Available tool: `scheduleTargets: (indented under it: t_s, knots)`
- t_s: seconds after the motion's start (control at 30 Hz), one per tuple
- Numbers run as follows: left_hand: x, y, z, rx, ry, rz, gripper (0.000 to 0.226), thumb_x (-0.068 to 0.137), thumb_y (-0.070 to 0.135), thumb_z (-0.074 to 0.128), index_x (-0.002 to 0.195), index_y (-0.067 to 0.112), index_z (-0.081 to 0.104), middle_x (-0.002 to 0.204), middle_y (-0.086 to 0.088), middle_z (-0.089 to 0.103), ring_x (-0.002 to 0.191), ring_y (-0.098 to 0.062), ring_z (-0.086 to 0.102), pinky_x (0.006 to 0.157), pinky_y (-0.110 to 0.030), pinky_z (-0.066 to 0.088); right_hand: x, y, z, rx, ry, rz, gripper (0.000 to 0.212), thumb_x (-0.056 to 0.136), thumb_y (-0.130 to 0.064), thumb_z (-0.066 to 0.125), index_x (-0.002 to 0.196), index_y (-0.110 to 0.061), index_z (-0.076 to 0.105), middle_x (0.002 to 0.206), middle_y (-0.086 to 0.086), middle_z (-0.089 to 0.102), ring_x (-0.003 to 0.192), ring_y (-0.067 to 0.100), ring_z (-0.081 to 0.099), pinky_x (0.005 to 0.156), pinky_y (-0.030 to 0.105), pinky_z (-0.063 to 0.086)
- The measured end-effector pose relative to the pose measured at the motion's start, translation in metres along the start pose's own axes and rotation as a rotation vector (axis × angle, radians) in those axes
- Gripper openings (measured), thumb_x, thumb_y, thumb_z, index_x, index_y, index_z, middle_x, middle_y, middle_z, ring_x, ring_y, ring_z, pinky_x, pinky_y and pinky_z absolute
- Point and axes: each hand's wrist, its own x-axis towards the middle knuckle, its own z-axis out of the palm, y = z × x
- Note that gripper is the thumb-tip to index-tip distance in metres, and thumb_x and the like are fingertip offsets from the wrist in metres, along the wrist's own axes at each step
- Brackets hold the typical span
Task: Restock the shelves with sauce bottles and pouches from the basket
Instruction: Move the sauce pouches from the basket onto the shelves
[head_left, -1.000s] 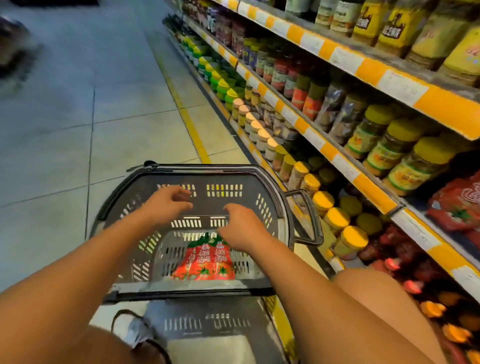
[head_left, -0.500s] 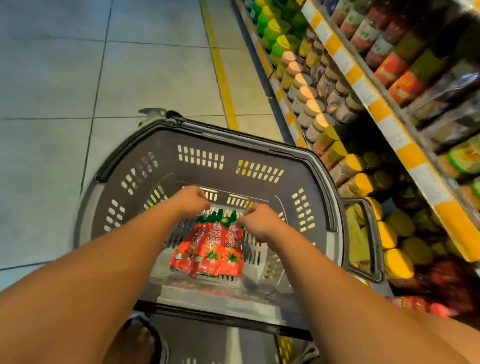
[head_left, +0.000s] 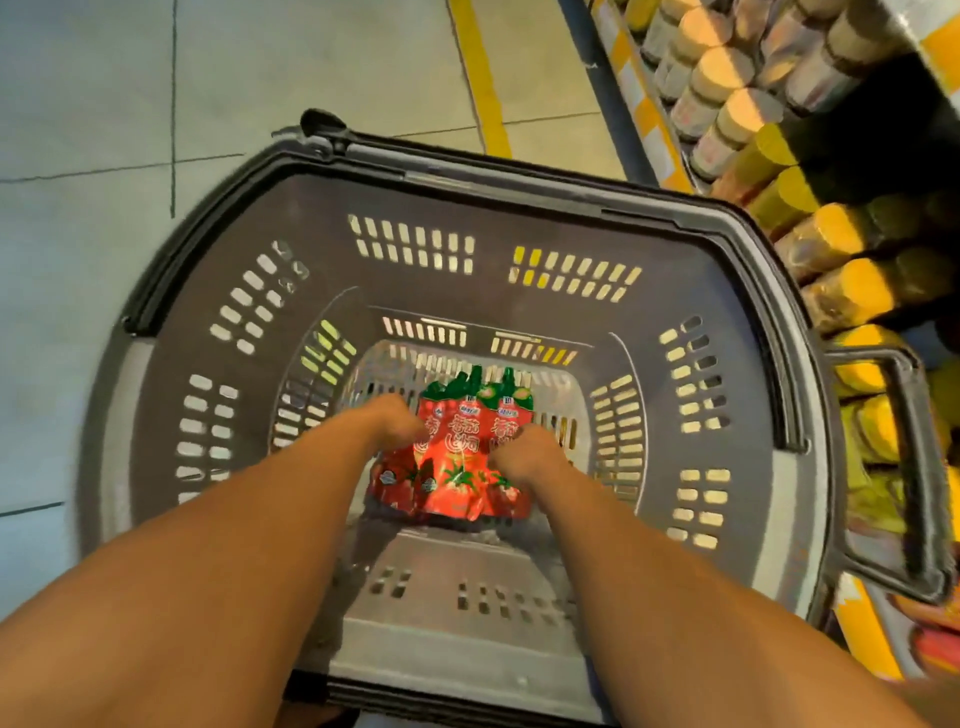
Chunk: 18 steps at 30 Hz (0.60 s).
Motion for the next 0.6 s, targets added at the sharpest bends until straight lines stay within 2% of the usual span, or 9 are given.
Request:
scheduleTargets:
  t_s: [0.07,0.13,0.23,0.33,0.4,0.47,0.5,0.53,0.6]
  knots:
    - [0.007,0.002,0.002,0.003,-0.025,-0.017,0.038,0.102,0.029,0.063,0.126,0.000,0.057,0.133,-0.019,0.060,0.110,-0.034,0.059,0.086,-0.043,0.049,0.006,0.009,0.002,0.011,-0.018,0.040,0.010,0.089,-0.009,0.070,0.096,-0.002,0.070,0.097,0.016,0.069,0.086,0.026,0.065,0.072,0.035,0.050]
    - [0.012,0.002,0.008,0.000,-0.050,-0.051,0.045,0.102,0.029,0.064,0.136,0.002,0.054,0.138,-0.019,0.059,0.116,-0.036,0.058,0.083,-0.043,0.047,0.009,0.017,0.002,0.062,-0.031,0.097,0.014,0.088,-0.009,0.072,0.100,-0.004,0.069,0.099,0.014,0.071,0.089,0.027,0.068,0.071,0.033,0.052]
    - [0.014,-0.003,0.013,-0.004,-0.103,-0.083,0.050,0.102,0.029,0.063,0.144,0.007,0.049,0.138,-0.018,0.060,0.106,-0.032,0.057,0.069,-0.038,0.046,0.010,0.025,0.007,0.219,-0.062,0.187,0.017,0.085,-0.001,0.072,0.101,-0.006,0.070,0.084,0.006,0.077,0.065,0.019,0.071,0.052,0.028,0.055]
    - [0.015,-0.008,0.013,-0.010,-0.109,-0.102,0.051,0.101,0.028,0.064,0.145,0.006,0.050,0.136,-0.018,0.063,0.098,-0.029,0.058,0.076,-0.040,0.048,0.013,0.026,0.009,0.312,-0.036,0.234,0.031,0.078,0.005,0.077,0.105,-0.007,0.069,0.093,0.012,0.075,0.061,0.014,0.064,0.040,0.021,0.048]
    - [0.016,-0.010,0.013,-0.043,-0.113,-0.101,0.052,0.099,0.026,0.067,0.146,0.009,0.052,0.130,-0.018,0.067,0.093,-0.028,0.065,0.076,-0.039,0.052,0.014,0.027,0.009,0.359,-0.014,0.253,0.040,0.074,0.005,0.080,0.109,-0.005,0.065,0.092,0.012,0.073,0.069,0.020,0.069,0.049,0.028,0.057]
    - [0.014,-0.011,0.015,-0.026,-0.130,-0.087,0.056,0.096,0.025,0.071,0.148,0.014,0.051,0.130,-0.017,0.068,0.092,-0.027,0.069,0.074,-0.039,0.058,0.016,0.028,0.013,0.398,-0.012,0.259,0.039,0.074,0.004,0.082,0.109,-0.003,0.067,0.096,0.016,0.075,0.082,0.029,0.075,0.073,0.044,0.065]
    - [0.014,-0.012,0.016,-0.002,-0.139,-0.087,0.056,0.095,0.026,0.072,0.146,0.013,0.052,0.129,-0.017,0.068,0.096,-0.030,0.070,0.079,-0.043,0.059,0.017,0.030,0.015,0.402,-0.016,0.257,0.034,0.075,0.002,0.082,0.105,-0.004,0.068,0.096,0.016,0.076,0.085,0.030,0.075,0.078,0.048,0.064]
    - [0.013,-0.012,0.018,0.011,-0.148,-0.091,0.053,0.095,0.027,0.072,0.142,0.010,0.054,0.127,-0.016,0.069,0.100,-0.032,0.070,0.085,-0.045,0.059,0.016,0.031,0.017,0.397,-0.029,0.257,0.029,0.076,0.000,0.082,0.100,-0.006,0.067,0.094,0.016,0.076,0.083,0.030,0.075,0.078,0.049,0.064]
    - [0.012,-0.012,0.022,0.021,-0.152,-0.085,0.046,0.096,0.024,0.071,0.137,0.007,0.056,0.124,-0.015,0.069,0.105,-0.032,0.068,0.085,-0.042,0.055,0.016,0.032,0.020,0.386,-0.046,0.242,0.029,0.079,0.000,0.081,0.102,-0.009,0.065,0.090,0.013,0.074,0.075,0.027,0.073,0.069,0.046,0.065]
